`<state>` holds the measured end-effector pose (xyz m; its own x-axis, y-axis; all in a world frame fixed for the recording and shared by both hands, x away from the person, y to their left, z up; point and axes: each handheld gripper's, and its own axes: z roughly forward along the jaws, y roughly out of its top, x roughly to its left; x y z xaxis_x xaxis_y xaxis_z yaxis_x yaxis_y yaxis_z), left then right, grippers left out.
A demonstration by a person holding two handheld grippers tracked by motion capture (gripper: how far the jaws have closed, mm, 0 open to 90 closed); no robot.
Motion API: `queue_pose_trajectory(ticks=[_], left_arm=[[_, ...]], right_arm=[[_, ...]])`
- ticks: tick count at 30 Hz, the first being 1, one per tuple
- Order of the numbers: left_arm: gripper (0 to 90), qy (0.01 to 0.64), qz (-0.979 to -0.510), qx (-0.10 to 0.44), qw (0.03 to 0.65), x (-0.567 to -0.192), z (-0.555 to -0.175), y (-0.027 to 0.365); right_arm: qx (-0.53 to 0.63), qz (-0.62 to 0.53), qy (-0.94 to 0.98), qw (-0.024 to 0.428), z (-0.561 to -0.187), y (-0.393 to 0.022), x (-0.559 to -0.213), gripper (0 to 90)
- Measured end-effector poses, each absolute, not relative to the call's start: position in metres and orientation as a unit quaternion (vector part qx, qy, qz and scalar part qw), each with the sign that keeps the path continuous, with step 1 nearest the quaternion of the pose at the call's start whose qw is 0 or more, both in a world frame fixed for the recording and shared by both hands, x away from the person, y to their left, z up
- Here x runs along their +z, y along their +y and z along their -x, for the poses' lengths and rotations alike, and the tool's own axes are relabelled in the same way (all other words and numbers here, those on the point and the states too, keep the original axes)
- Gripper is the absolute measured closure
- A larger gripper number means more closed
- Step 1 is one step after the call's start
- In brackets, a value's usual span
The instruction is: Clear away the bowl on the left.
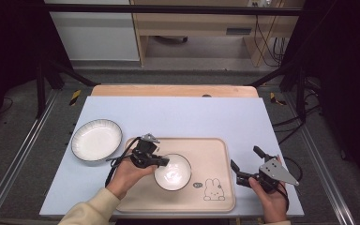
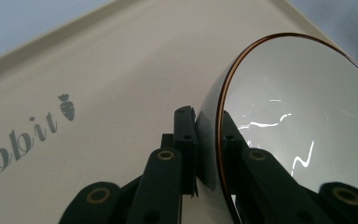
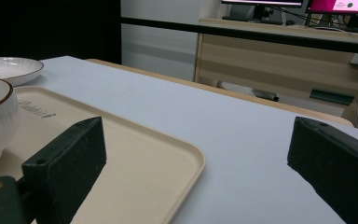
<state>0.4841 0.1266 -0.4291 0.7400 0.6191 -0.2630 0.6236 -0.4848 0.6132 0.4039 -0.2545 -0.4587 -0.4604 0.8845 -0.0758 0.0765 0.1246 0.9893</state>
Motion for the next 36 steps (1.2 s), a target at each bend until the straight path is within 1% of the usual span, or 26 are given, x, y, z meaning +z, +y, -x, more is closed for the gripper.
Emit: queue_pose_trajectory(ticks=[9,36], left_arm=[[82.4,0.367,-0.864,-0.007,0.344,-0.435,-0.485,0.126],[82.2,0.383,-0.858,-0.023,0.342,-0.442,-0.490,0.126]], right_arm=[[0.549,-0.366,0.656,0.367,-0.404,-0.254,-0.459,4.6],[0.550,-0.368,0.655,0.365,-0.403,-0.254,-0.458,4.5]])
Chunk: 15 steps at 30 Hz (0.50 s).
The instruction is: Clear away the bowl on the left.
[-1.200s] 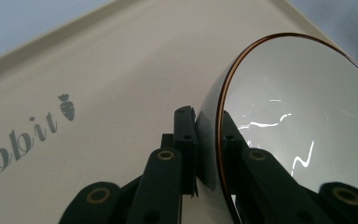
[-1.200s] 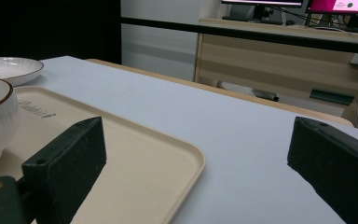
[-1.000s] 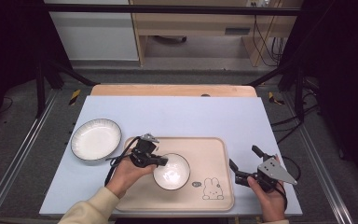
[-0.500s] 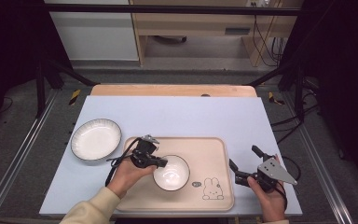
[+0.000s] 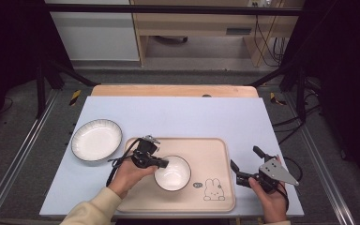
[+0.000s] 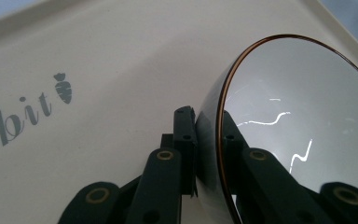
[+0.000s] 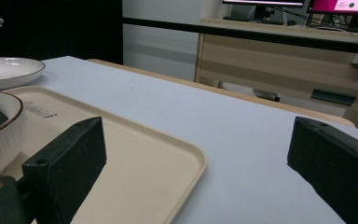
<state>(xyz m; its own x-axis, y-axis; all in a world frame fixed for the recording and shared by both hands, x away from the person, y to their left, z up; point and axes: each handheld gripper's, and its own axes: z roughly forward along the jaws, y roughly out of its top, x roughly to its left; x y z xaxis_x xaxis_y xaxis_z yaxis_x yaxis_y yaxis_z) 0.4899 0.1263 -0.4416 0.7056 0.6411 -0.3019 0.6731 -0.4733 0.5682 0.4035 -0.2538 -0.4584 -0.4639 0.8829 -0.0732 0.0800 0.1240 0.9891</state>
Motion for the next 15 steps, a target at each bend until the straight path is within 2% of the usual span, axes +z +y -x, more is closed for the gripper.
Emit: queue_pose_trajectory(ticks=[15], left_arm=[[80.9,0.395,-0.852,-0.030,0.342,-0.4438,-0.4928,0.1264]], right_arm=[[0.551,-0.366,0.657,0.363,-0.4035,-0.2517,-0.4590,4.5]])
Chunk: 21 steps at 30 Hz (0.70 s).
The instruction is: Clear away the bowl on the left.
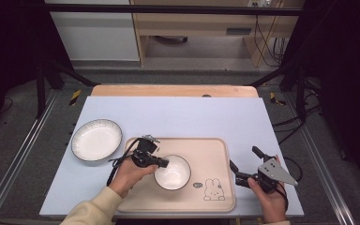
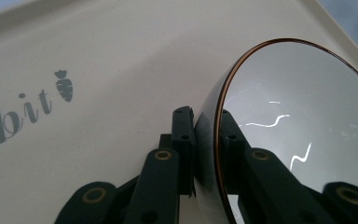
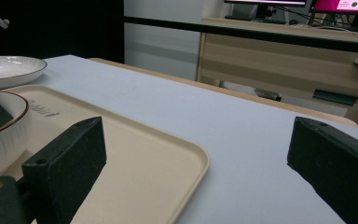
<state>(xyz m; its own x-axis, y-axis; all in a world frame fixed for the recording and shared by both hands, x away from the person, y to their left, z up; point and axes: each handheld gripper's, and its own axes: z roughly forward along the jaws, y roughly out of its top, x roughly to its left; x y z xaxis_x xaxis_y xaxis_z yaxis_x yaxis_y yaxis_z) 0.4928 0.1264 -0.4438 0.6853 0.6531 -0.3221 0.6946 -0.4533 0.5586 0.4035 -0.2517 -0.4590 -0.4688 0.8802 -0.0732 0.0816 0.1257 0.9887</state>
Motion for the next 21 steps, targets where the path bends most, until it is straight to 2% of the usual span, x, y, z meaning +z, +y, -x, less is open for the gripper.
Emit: queue_pose_trajectory(ticks=[21], left_arm=[[78.4,0.393,-0.849,-0.026,0.352,-0.4428,-0.4935,0.1258]], right_arm=[[0.551,-0.365,0.657,0.363,-0.4037,-0.2523,-0.4592,4.4]])
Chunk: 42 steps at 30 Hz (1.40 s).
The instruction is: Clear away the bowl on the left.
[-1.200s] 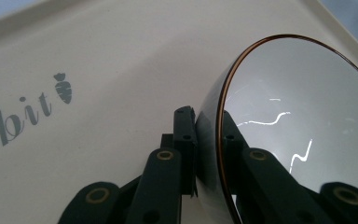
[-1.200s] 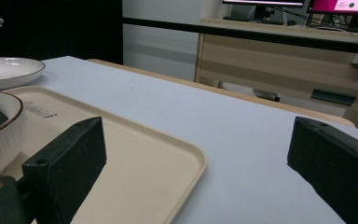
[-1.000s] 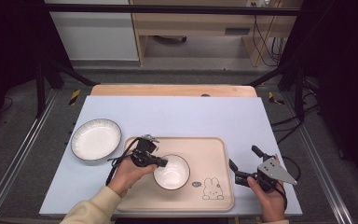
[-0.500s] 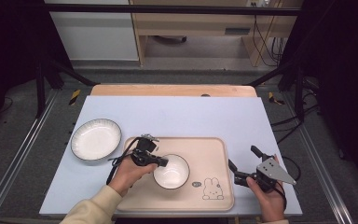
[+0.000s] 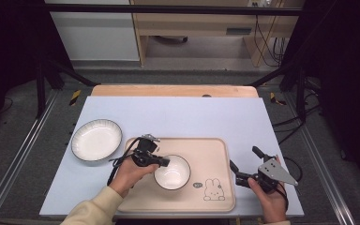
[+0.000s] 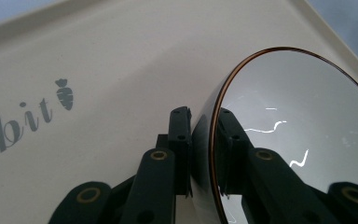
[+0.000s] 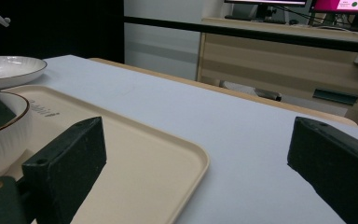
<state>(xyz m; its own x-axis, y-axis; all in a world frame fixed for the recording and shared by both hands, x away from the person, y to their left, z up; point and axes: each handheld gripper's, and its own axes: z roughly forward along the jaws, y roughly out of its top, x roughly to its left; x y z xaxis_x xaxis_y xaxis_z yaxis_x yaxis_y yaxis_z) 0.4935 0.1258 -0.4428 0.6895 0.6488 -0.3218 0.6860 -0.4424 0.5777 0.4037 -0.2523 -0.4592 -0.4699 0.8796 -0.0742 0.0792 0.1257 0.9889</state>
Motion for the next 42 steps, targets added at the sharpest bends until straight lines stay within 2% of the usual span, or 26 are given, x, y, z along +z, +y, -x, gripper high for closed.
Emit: queue_pose_trajectory(ticks=[4,9,14,22,32,34,40,42], left_arm=[[77.4,0.390,-0.851,-0.023,0.351,-0.442,-0.494,0.126],[71.6,0.380,-0.858,-0.012,0.346,-0.443,-0.493,0.124],[63.0,0.370,-0.861,-0.002,0.348,-0.442,-0.491,0.125],[42.2,0.357,-0.863,0.014,0.358,-0.439,-0.488,0.123],[24.3,0.335,-0.861,0.038,0.382,-0.434,-0.485,0.127],[17.9,0.329,-0.861,0.042,0.385,-0.433,-0.485,0.127],[8.4,0.317,-0.847,0.059,0.421,-0.428,-0.481,0.129],[7.7,0.311,-0.844,0.071,0.432,-0.426,-0.480,0.129]], right_arm=[[0.551,-0.366,0.657,0.362,-0.403,-0.252,-0.459,4.5],[0.551,-0.366,0.656,0.362,-0.403,-0.252,-0.459,4.5],[0.551,-0.366,0.656,0.362,-0.403,-0.253,-0.459,4.5],[0.551,-0.366,0.657,0.362,-0.404,-0.252,-0.459,4.4],[0.552,-0.366,0.657,0.361,-0.404,-0.252,-0.459,4.4],[0.551,-0.366,0.658,0.360,-0.403,-0.252,-0.459,4.4],[0.550,-0.367,0.659,0.359,-0.404,-0.251,-0.460,4.3],[0.550,-0.365,0.660,0.359,-0.404,-0.251,-0.460,4.3]])
